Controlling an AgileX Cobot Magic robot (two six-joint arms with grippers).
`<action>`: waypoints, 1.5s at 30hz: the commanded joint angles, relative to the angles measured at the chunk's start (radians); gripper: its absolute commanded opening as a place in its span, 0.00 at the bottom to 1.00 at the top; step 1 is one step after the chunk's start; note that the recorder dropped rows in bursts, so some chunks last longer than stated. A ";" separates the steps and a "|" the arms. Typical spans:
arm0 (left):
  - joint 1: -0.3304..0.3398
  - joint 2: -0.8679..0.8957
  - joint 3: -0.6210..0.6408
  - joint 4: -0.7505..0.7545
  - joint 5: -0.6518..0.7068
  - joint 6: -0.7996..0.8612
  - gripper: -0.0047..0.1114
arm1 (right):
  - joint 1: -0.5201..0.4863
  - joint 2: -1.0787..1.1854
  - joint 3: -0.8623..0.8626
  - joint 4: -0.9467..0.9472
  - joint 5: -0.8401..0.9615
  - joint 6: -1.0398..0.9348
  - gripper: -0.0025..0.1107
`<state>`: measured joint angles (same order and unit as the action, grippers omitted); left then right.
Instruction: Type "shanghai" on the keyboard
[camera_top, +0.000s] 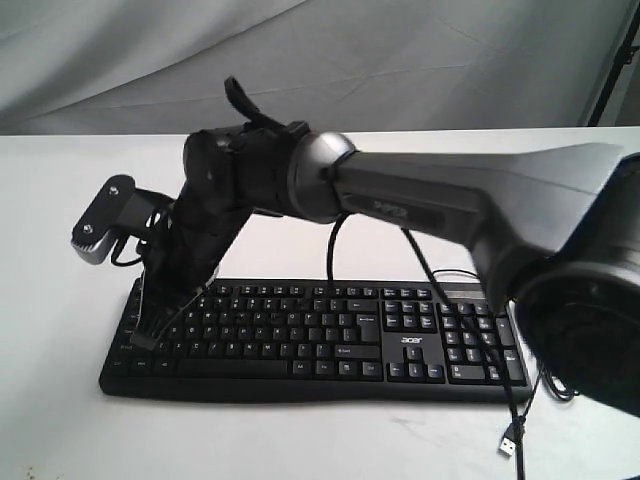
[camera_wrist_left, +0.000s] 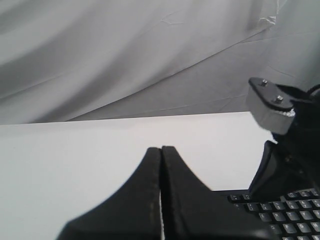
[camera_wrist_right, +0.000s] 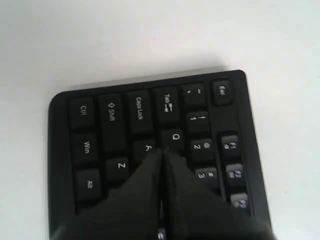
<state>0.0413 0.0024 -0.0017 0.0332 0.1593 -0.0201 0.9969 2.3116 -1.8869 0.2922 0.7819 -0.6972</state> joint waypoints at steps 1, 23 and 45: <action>-0.006 -0.002 0.002 0.000 -0.006 -0.003 0.04 | -0.033 -0.115 0.126 -0.046 0.005 0.059 0.02; -0.006 -0.002 0.002 0.000 -0.006 -0.003 0.04 | -0.068 -0.248 0.604 0.190 -0.359 -0.068 0.02; -0.006 -0.002 0.002 0.000 -0.006 -0.003 0.04 | -0.068 -0.210 0.606 0.207 -0.361 -0.086 0.02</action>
<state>0.0413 0.0024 -0.0017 0.0332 0.1593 -0.0201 0.9265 2.0970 -1.2862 0.4981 0.4193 -0.7791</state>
